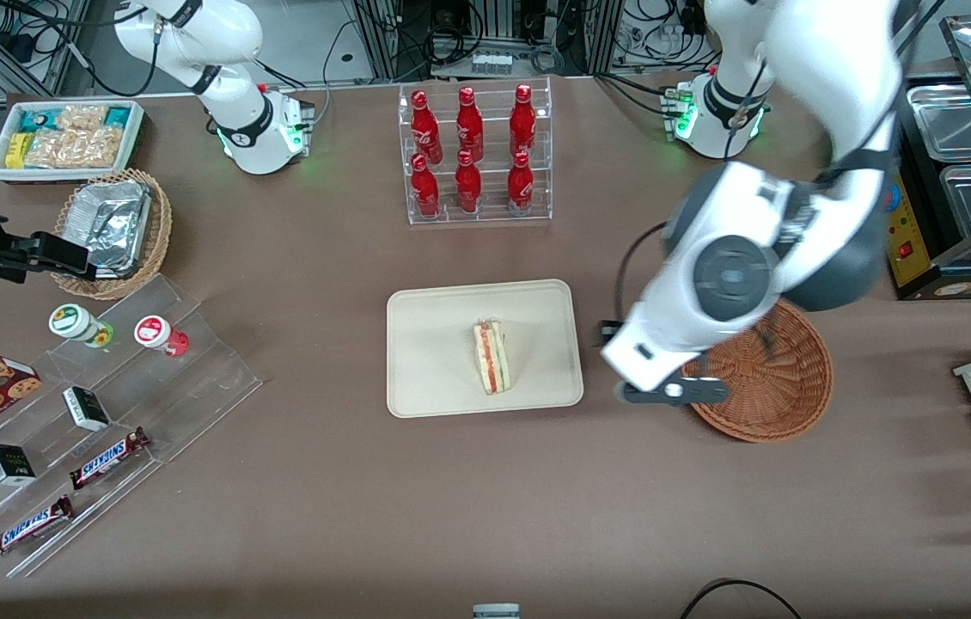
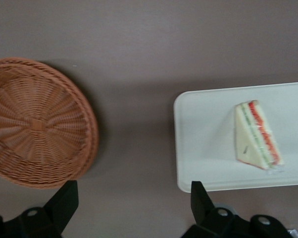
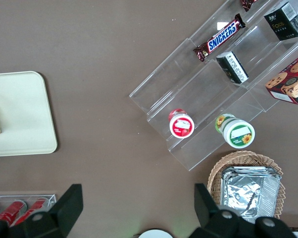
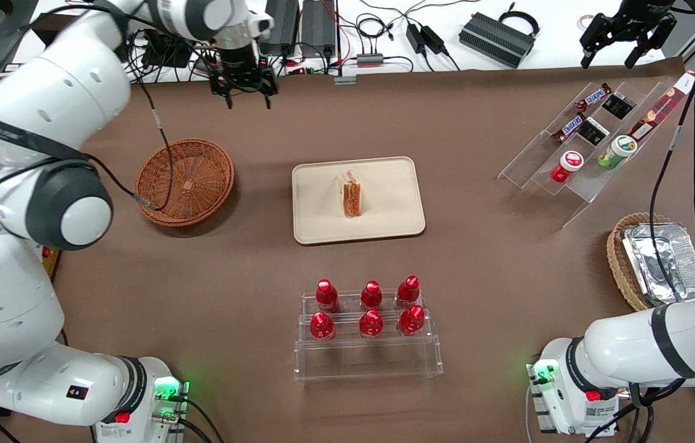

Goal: Place sandwich from basket to tray

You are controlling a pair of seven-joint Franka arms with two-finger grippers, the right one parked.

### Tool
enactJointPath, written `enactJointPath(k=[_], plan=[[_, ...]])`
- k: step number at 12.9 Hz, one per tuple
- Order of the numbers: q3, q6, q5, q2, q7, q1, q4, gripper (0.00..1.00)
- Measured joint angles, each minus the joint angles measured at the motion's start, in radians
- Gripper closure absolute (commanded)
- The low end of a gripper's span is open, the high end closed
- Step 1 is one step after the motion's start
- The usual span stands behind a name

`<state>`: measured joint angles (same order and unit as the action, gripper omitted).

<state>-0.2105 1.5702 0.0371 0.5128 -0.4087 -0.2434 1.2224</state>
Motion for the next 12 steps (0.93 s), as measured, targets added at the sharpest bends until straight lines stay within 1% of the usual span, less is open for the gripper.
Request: enactJointPath(k=[3,5,8,12], plan=[[0.000,0.000,-0.024,-0.075,0.121,0.100,0.080,0.00],[0.000,-0.001,-0.026,-0.111,0.157,0.148,0.120,0.00],[0.001,-0.001,-0.027,-0.180,0.217,0.197,0.189,0.00],[0.004,-0.016,-0.027,-0.297,0.240,0.246,0.293,0.00]])
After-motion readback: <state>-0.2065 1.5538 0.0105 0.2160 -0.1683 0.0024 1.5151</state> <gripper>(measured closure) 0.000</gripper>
